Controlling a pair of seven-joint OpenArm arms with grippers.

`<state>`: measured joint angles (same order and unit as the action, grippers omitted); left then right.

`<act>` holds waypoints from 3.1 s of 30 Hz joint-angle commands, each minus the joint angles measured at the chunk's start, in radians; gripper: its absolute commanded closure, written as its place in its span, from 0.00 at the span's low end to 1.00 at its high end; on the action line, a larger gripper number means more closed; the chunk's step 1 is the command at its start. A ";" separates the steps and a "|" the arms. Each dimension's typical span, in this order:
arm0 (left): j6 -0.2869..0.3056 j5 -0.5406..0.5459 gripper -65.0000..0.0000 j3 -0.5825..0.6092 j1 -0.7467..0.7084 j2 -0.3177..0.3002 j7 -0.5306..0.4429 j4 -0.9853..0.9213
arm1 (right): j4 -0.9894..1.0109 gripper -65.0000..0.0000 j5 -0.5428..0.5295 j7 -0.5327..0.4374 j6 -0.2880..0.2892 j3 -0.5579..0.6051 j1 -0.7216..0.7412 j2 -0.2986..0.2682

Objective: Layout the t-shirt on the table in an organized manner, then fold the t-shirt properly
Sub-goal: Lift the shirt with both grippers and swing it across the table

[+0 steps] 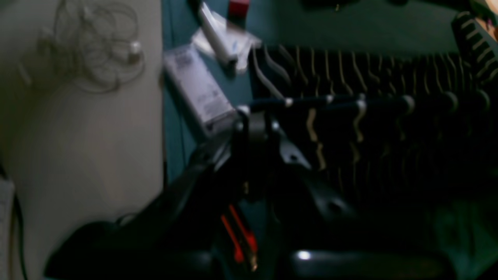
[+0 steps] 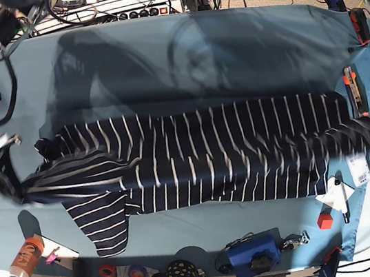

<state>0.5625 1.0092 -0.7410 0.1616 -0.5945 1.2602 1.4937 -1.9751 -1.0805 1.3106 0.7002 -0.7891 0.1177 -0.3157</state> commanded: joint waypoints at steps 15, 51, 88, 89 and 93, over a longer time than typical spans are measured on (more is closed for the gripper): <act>0.118 0.384 1.00 -0.434 -0.429 0.188 0.039 0.352 | -0.015 1.00 -0.293 0.086 -0.002 -0.042 -0.057 0.066; -0.036 -0.097 1.00 -0.350 0.291 -0.306 -0.319 0.398 | 0.320 1.00 0.084 -0.155 -0.002 0.330 1.032 0.047; -0.169 -0.555 1.00 0.667 0.674 -0.052 -0.893 -0.440 | 1.576 1.00 1.044 -0.944 -0.117 0.332 1.059 -0.123; -0.174 -0.587 1.00 0.703 0.709 -0.029 -0.928 -0.518 | 1.591 0.93 1.069 -0.945 -0.108 0.332 1.056 -0.128; -0.174 -0.660 0.64 0.818 0.814 0.048 -1.089 -0.780 | 1.596 0.62 1.078 -0.967 -0.098 0.332 1.007 -0.130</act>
<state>0.3889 0.3367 0.0830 0.9287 -0.5362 0.2005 0.6914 -0.3653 0.0086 0.3634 0.5980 -0.4576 1.0897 -0.4458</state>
